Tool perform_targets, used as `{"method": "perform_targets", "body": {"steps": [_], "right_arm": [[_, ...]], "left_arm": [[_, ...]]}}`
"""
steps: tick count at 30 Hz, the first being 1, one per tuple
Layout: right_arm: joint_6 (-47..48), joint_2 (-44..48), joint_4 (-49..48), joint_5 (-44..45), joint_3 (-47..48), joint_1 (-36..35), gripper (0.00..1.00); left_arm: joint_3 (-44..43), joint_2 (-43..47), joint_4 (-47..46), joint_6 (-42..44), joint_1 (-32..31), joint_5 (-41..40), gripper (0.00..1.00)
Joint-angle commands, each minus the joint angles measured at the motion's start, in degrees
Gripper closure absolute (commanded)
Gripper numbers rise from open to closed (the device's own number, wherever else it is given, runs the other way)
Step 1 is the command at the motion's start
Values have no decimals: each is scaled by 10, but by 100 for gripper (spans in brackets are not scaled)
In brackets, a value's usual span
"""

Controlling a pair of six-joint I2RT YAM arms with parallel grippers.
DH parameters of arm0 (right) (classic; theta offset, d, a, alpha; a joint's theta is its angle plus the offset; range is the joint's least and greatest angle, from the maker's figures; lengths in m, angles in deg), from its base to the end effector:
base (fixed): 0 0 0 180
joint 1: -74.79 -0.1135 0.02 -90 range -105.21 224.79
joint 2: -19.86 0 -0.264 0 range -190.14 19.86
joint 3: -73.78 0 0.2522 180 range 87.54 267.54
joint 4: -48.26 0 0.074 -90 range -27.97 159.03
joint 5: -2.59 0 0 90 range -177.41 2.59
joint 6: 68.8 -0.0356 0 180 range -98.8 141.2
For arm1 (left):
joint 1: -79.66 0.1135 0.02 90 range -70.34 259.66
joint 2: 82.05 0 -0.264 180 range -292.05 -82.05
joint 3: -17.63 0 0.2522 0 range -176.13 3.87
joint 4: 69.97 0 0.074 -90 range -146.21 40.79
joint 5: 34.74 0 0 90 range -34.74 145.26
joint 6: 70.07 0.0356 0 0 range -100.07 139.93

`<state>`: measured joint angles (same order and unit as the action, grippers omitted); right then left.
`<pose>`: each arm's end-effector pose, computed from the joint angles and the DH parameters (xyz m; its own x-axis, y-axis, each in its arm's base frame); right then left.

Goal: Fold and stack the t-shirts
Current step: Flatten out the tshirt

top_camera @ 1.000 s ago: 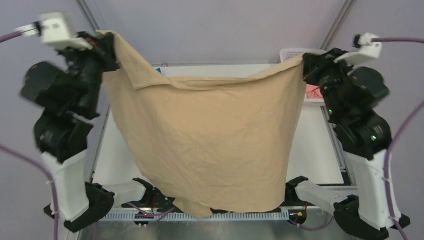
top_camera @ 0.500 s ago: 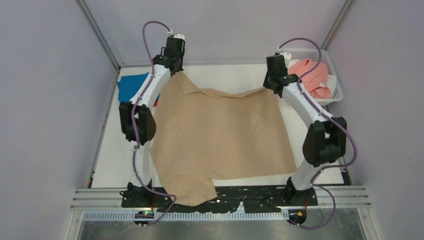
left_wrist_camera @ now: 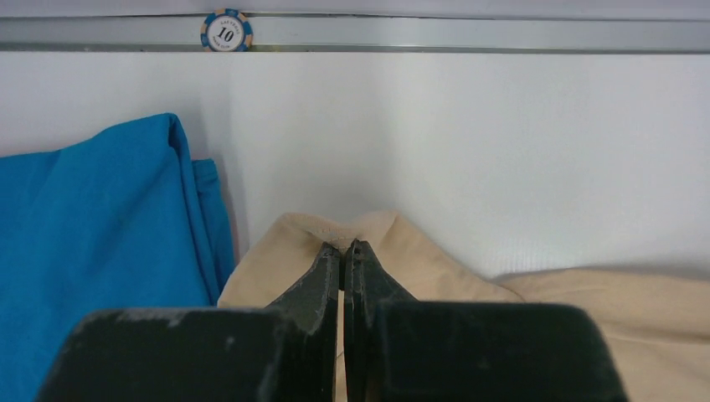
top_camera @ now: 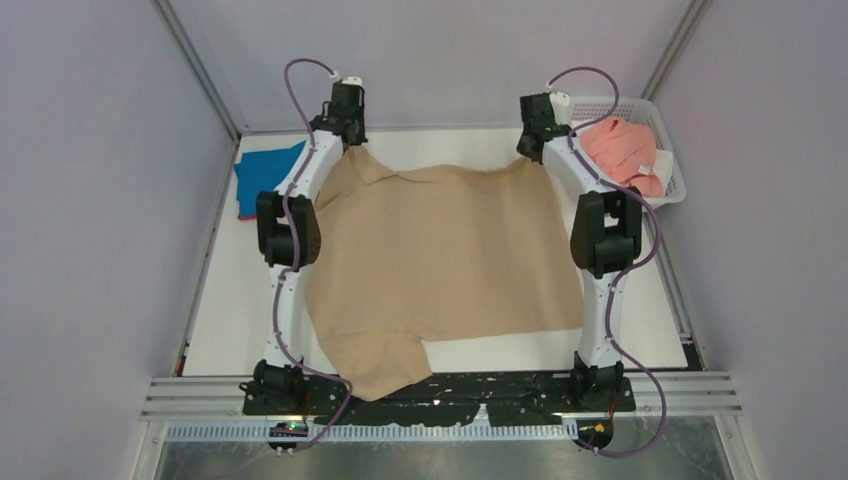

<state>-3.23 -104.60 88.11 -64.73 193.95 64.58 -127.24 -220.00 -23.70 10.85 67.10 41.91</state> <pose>0.4921 0.0747 0.2379 -0.5790 0.2835 -0.7644 0.3825 0.9225 0.0523 0.5390 -0.1117 0.2518 -0.6170 -0.0198 -0.7867 -0.0608 0.9979 0.0225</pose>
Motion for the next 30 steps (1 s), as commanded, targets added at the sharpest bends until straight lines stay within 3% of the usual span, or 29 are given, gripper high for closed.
{"method": "perform_targets", "body": {"steps": [1, 8, 16, 18, 19, 20, 21, 24, 28, 30], "right_arm": [[-17, -27, -32, 31, 79, 17, 95], [-17, -104, -13, 3, 184, 36, 95], [-7, -139, -34, -7, 227, 43, 92], [9, -148, -69, -16, 234, 43, 90], [13, -152, -100, -24, 236, 43, 89], [20, -155, -116, -29, 236, 44, 82], [24, -160, -141, -40, 241, 43, 74], [38, -168, -154, -72, 264, 43, 45], [49, -138, -146, -123, 269, 40, 18], [58, -107, -143, -134, 248, 35, 9]], "left_arm": [[-20, 23, -69, -58, 21, 36, 100], [-67, -29, -99, -136, 41, 76, 99], [-77, -65, -154, -199, 45, 63, 86], [-93, -72, -160, -213, 47, 59, 70], [-98, -73, -167, -220, 49, 62, 56], [-99, -71, -172, -224, 48, 64, 53], [-99, -68, -177, -226, 49, 67, 43], [-92, -45, -176, -224, 49, 77, 4], [-50, 9, -174, -223, 48, 104, 0], [-17, 46, -164, -233, 48, 121, 0]]}}
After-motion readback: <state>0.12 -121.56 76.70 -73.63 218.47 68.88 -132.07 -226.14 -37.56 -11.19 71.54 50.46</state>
